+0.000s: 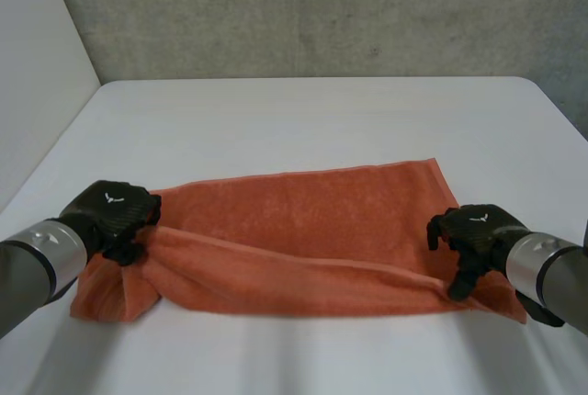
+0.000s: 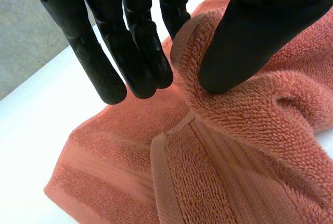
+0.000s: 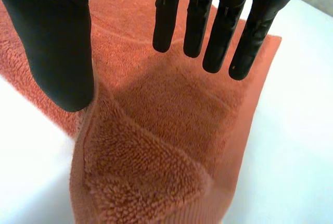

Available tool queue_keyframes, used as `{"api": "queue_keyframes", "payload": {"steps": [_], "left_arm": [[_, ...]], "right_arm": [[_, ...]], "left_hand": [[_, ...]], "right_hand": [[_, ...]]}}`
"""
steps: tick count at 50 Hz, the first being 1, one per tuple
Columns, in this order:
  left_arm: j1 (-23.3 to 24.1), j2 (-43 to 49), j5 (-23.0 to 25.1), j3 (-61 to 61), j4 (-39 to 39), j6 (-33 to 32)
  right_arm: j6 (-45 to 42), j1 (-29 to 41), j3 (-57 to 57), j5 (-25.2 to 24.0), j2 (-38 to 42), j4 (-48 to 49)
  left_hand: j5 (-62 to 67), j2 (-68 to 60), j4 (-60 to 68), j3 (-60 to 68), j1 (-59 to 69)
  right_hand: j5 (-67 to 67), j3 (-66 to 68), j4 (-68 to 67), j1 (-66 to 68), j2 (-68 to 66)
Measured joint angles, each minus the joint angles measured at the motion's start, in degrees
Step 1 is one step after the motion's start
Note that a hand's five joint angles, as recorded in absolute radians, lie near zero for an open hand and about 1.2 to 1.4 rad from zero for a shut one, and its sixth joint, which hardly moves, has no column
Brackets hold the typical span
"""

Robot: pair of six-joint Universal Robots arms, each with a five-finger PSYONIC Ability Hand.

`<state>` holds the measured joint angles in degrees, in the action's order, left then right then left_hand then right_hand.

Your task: Fold the laundry

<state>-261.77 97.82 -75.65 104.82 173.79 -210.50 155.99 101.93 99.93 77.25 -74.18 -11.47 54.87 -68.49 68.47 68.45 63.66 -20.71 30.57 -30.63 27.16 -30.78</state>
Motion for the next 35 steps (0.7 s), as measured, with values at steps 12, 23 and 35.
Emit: {"api": "queue_keyframes", "payload": {"steps": [12, 23, 35], "left_arm": [[-0.04, -1.59, -0.09, 0.62, -0.11, 0.00], [-1.37, -3.32, 0.14, 2.19, -1.54, -0.01], [-1.66, -5.02, 0.10, 5.10, -3.96, -0.93]], "right_arm": [[-0.79, -1.69, 4.16, -0.30, -1.16, -0.81], [-6.22, -4.31, 11.58, -0.90, -16.88, 7.92], [-19.92, -3.99, 8.21, 0.40, -15.50, -7.97]], "left_hand": [[0.00, -0.01, 0.00, 0.00, 0.00], [0.00, -0.04, 0.00, 0.00, 0.00], [0.00, -0.04, 0.00, 0.00, 0.00]], "right_hand": [[0.51, -0.19, 0.24, -0.07, 0.20], [-35.42, 36.96, -37.36, 28.80, -36.78], [-35.42, 36.96, -37.63, 28.80, -36.78]]}}
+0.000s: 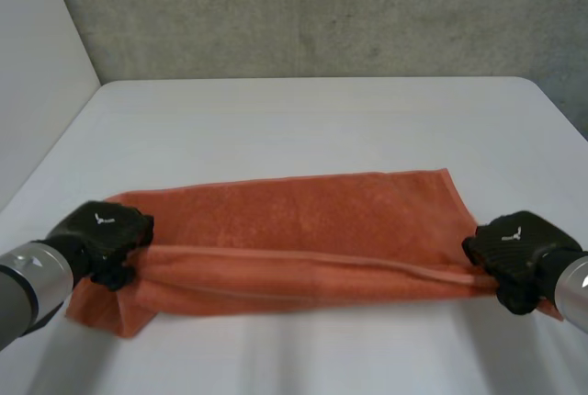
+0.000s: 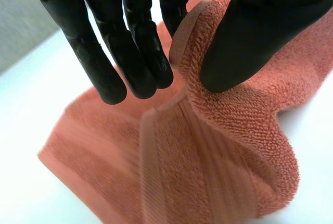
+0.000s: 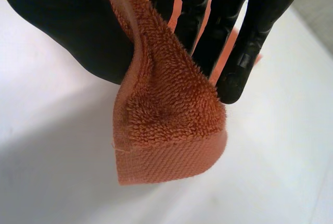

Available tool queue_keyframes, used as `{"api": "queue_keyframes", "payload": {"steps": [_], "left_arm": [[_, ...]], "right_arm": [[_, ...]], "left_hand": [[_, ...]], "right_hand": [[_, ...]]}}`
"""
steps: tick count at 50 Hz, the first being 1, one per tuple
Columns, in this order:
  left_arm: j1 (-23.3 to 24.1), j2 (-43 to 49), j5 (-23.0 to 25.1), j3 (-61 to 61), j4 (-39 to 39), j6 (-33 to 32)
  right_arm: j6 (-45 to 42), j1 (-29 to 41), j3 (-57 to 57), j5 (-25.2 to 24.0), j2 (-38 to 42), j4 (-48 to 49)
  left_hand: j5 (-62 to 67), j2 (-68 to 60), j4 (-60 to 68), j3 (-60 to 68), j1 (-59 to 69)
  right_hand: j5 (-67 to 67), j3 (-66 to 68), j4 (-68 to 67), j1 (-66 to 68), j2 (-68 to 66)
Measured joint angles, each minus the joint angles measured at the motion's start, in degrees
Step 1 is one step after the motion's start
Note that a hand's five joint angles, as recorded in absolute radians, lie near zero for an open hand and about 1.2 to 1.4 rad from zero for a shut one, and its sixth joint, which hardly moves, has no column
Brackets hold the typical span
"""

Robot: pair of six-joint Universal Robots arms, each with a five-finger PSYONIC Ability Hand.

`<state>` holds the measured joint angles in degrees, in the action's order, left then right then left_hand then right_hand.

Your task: Fold the laundry

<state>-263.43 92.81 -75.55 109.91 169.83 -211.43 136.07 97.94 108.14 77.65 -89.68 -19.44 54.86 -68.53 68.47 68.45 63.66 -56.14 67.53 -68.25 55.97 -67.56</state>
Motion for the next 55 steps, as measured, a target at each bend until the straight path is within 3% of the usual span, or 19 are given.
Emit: {"api": "queue_keyframes", "payload": {"steps": [9, 17, 21, 27, 34, 42, 49, 55], "left_arm": [[0.34, 11.30, -1.52, -6.24, 1.04, -2.12], [3.67, 16.05, -7.66, -24.39, 5.19, -2.71], [6.68, 13.68, -11.39, -37.98, 12.24, -1.54], [7.95, 6.87, -13.60, -44.87, 25.06, 1.21], [7.88, 2.84, -13.99, -41.24, 30.04, 3.18], [7.55, 1.65, -13.76, -22.56, 30.44, 4.41], [7.46, 5.50, -13.37, -5.94, 31.07, 5.33], [7.91, 10.37, -13.59, 0.91, 31.18, 6.27]], "right_arm": [[-1.89, 0.73, -9.64, 4.33, 11.99, 0.58], [8.19, 2.98, -31.68, 6.41, 17.53, 5.81], [16.67, 3.98, -48.17, 7.10, 17.29, 12.87], [23.74, 4.07, -56.91, 7.55, 13.23, 23.71], [25.33, 3.98, -53.54, 7.21, 9.57, 27.31], [24.81, 3.75, -36.10, 5.81, 8.53, 27.17], [24.17, 3.57, -20.87, 3.09, 10.04, 27.45], [22.40, 3.43, -11.38, 0.73, 14.19, 27.93]], "left_hand": [[0.00, 0.00, 0.00, 0.00, 0.00], [0.00, 0.00, 0.02, 0.04, 0.00], [0.00, -0.01, 0.01, 0.04, 0.00], [0.00, -0.02, 0.02, 0.04, 0.00], [0.00, -0.04, 0.02, 0.04, 0.00], [0.00, -0.14, 0.02, 0.16, 0.00], [0.00, -0.14, 0.02, 0.20, 0.00], [0.00, -0.14, 0.02, 0.20, 0.00]], "right_hand": [[0.00, 0.00, 0.00, 0.00, 0.00], [0.00, 0.07, -0.02, 0.00, -0.11], [-0.02, 0.07, -0.02, 0.00, -0.11], [-0.25, 0.29, -0.02, 0.00, -0.12], [-0.68, 0.46, -0.02, 0.00, -0.11], [-0.68, 0.60, -0.02, 0.00, -0.11], [-0.68, 0.60, -0.02, 0.00, -0.11], [-0.69, 0.60, -0.02, 0.00, -0.11]]}}
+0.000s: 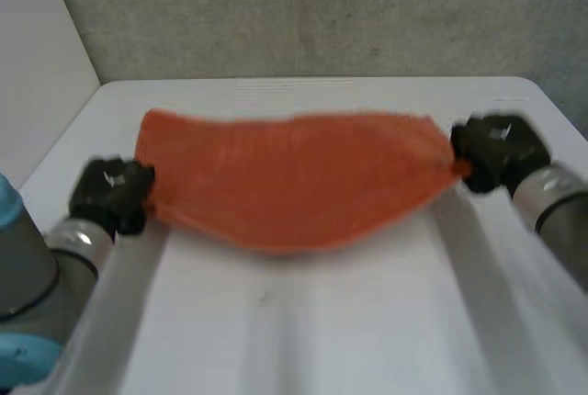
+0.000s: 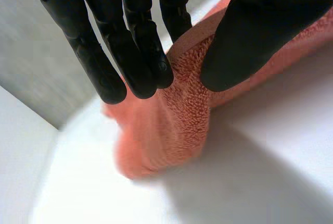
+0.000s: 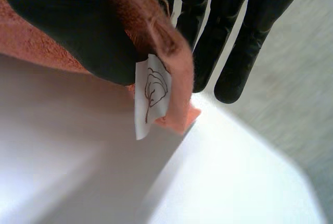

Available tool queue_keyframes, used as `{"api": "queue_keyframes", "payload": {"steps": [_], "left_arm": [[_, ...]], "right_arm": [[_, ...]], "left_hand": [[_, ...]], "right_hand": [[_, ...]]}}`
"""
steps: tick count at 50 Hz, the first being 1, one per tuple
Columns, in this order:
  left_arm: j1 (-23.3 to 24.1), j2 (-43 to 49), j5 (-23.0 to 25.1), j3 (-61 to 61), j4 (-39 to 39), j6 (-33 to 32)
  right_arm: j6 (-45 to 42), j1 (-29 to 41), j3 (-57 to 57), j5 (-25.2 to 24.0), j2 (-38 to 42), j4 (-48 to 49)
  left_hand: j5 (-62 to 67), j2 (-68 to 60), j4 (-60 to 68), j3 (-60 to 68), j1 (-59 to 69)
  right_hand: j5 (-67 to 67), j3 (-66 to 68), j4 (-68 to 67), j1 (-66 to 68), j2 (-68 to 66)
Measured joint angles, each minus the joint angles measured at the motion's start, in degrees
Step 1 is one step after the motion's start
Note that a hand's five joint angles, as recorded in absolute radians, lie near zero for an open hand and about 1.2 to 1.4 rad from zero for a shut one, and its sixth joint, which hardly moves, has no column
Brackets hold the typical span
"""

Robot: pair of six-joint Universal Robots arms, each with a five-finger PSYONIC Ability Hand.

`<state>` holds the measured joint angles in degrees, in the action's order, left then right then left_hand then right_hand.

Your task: Fold the laundry

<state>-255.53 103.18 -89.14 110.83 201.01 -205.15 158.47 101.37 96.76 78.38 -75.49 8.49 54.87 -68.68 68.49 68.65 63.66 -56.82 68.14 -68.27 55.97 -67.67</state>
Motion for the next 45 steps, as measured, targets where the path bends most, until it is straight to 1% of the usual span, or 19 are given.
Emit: {"api": "queue_keyframes", "payload": {"steps": [5, 6, 8, 9, 11, 12, 14, 15, 16, 17, 18, 20, 21, 29, 33, 37, 38, 39, 45], "left_arm": [[0.35, 1.58, -0.20, 3.36, -1.09, 0.31], [0.43, 1.10, -0.21, 4.13, -1.91, 0.31], [0.51, 0.48, -0.21, 4.53, -2.66, 0.28], [0.63, -0.55, -0.19, 4.85, -3.79, 0.18], [0.71, -1.19, -0.18, 4.99, -4.54, 0.11], [1.03, -3.44, -0.10, 5.22, -7.27, -0.20], [1.43, -5.79, 0.08, 5.05, -11.03, -0.59], [1.43, -5.79, 0.08, 5.05, -11.03, -0.59], [1.73, -7.72, 0.28, 4.55, -14.66, -1.05], [1.81, -8.44, 0.34, 4.26, -16.05, -1.31], [1.90, -9.42, 0.46, 3.71, -17.93, -1.77], [1.92, -10.43, 0.56, 2.93, -19.89, -2.54], [1.89, -10.88, 0.61, 2.43, -20.69, -3.08], [0.93, -12.08, 1.67, -2.58, -23.12, -10.03], [-1.42, -10.86, 3.95, -4.36, -22.79, -13.44], [-4.82, -8.65, 7.36, -4.46, -22.50, -14.65], [-4.82, -8.65, 7.36, -4.46, -22.50, -14.65], [-7.03, -6.91, 9.98, -4.11, -22.39, -14.97], [-9.74, -4.89, 12.72, -2.24, -22.50, -14.86]], "right_arm": [[-1.14, -0.96, 4.53, -0.59, 2.03, 0.40], [-1.32, -1.45, 5.55, -0.68, 2.08, 0.54], [-1.37, -1.67, 5.90, -0.70, 2.00, 0.59], [-1.42, -2.13, 6.59, -0.74, 1.59, 0.69], [-1.43, -2.32, 6.82, -0.75, 1.39, 0.73], [-1.41, -3.01, 7.47, -0.78, 0.64, 0.92], [-1.37, -3.99, 8.14, -0.87, 0.02, 1.35], [-1.37, -3.99, 8.14, -0.87, 0.02, 1.35], [-1.34, -4.95, 8.78, -1.10, -0.32, 1.96], [-1.33, -5.34, 9.04, -1.24, -0.42, 2.27], [-1.33, -5.86, 9.43, -1.51, -0.51, 2.72], [-1.32, -6.50, 9.99, -1.98, -0.59, 3.39], [-1.32, -6.76, 10.27, -2.24, -0.60, 3.71], [-1.31, -7.61, 12.03, -4.15, -0.50, 5.28], [-1.32, -7.44, 12.66, -4.59, -0.40, 5.54], [-1.32, -7.29, 12.94, -4.63, -0.28, 5.59], [-1.32, -7.29, 12.94, -4.63, -0.28, 5.59], [-1.32, -7.19, 13.01, -4.61, -0.15, 5.60], [-1.32, -7.11, 12.94, -4.56, 0.12, 5.59]], "left_hand": [[0.00, 0.27, -0.22, -0.28, 0.00], [-0.53, 3.99, -3.71, -3.81, -0.28], [-0.85, 5.26, -4.88, -5.00, -0.51], [-4.68, 9.83, -9.23, -9.27, -4.24], [-4.68, 9.83, -9.23, -9.27, -4.24], [-16.81, 20.98, -20.74, -20.76, -17.51], [-24.15, 28.32, -28.00, -28.03, -23.89], [-24.15, 28.32, -28.00, -28.03, -23.89], [-32.21, 36.14, -35.93, -35.85, -32.02], [-34.04, 37.91, -37.65, -37.68, -34.00], [-40.79, 44.10, -44.29, -43.58, -40.56], [-40.79, 44.10, -44.29, -43.58, -40.56], [-45.20, 48.03, -48.57, -47.87, -43.64], [-46.41, 49.63, -49.70, -49.24, -43.69], [-46.42, 49.63, -49.70, -49.24, -43.69], [-46.42, 49.63, -49.70, -49.24, -43.69], [-46.42, 49.63, -49.70, -49.24, -43.69], [-46.41, 49.69, -49.70, -49.24, -43.69], [-46.41, 49.69, -49.70, -49.24, -43.69]], "right_hand": [[0.00, 0.00, 0.00, 0.00, 0.00], [0.00, 0.00, 0.00, 0.00, 0.00], [0.00, 0.00, 0.00, 0.00, 0.00], [0.00, 0.00, 0.00, 0.00, 0.00], [0.00, 0.00, 0.00, 0.00, 0.00], [0.00, 0.00, 0.00, 0.00, 0.00], [0.00, 0.00, 0.00, 0.00, 0.00], [0.00, 0.00, 0.00, 0.00, 0.00], [0.00, 0.00, 0.00, 0.00, 0.00], [0.00, 0.00, 0.00, 0.00, 0.00], [0.00, 0.00, 0.00, 0.00, 0.00], [0.00, 0.00, 0.00, 0.00, 0.00], [0.00, 0.00, 0.00, 0.00, 0.00], [0.00, 0.00, 0.00, 0.00, 0.00], [0.00, 0.00, 0.00, 0.00, 0.00], [0.00, 0.00, 0.00, 0.00, 0.00], [0.00, 0.00, 0.00, 0.00, 0.00], [0.00, 0.00, 0.00, 0.00, 0.00], [0.00, 0.00, 0.00, 0.00, 0.00]]}}
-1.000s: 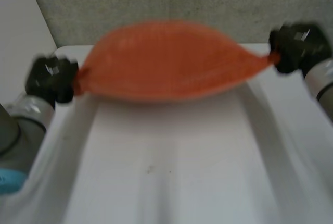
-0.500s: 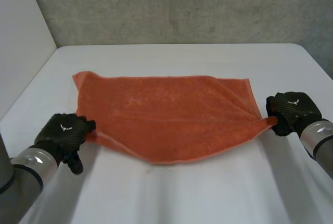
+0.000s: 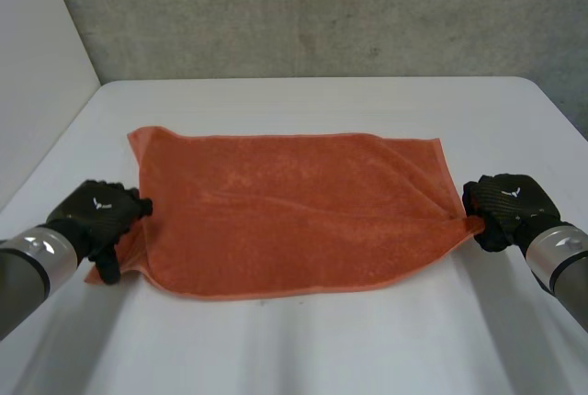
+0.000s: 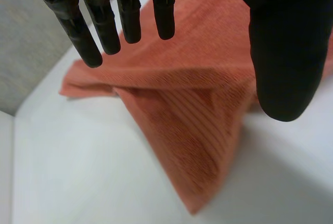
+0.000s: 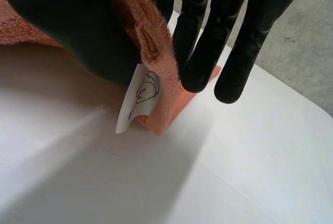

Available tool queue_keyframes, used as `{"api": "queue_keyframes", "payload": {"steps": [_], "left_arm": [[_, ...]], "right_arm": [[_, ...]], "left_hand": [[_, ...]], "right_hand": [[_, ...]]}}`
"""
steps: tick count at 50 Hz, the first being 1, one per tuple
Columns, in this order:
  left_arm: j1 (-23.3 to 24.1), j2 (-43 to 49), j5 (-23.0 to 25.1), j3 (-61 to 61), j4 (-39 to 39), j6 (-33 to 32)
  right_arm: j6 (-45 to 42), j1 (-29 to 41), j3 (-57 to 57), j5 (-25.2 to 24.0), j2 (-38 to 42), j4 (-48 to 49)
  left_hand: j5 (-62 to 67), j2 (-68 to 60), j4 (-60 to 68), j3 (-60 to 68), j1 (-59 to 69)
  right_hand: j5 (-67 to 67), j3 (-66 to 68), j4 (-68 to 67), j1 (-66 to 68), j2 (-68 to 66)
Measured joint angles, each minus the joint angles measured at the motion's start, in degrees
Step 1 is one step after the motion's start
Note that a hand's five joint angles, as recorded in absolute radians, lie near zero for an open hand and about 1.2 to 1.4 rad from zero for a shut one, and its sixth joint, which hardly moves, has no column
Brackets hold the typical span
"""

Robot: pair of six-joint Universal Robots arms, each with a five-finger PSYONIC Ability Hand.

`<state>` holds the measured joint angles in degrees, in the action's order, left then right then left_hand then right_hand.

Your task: Fold the laundry

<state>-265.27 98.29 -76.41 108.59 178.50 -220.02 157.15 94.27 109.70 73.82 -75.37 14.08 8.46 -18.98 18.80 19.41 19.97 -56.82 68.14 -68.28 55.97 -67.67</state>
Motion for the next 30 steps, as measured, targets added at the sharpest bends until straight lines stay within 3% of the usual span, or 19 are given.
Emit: {"api": "queue_keyframes", "payload": {"steps": [9, 21, 30], "left_arm": [[-1.75, 0.10, 0.44, 3.73, 1.64, 1.31], [-1.71, 2.70, 0.30, 4.01, 6.76, 8.87], [-1.09, 5.61, 0.30, 3.67, 7.68, 10.00]], "right_arm": [[0.00, -0.11, -0.04, -0.04, 0.14, -0.01], [0.08, -0.09, 0.55, 0.01, 0.14, -0.09], [0.09, -0.24, 0.78, 0.01, 0.13, -0.11]], "left_hand": [[0.20, -0.11, 0.11, 0.03, 0.00], [15.99, -16.18, 16.34, 15.63, 15.47], [19.97, -19.99, 20.30, 19.51, 19.13]], "right_hand": [[0.00, 0.00, 0.00, 0.00, 0.00], [0.00, 0.00, 0.00, 0.00, 0.00], [0.00, 0.00, 0.00, 0.00, 0.00]]}}
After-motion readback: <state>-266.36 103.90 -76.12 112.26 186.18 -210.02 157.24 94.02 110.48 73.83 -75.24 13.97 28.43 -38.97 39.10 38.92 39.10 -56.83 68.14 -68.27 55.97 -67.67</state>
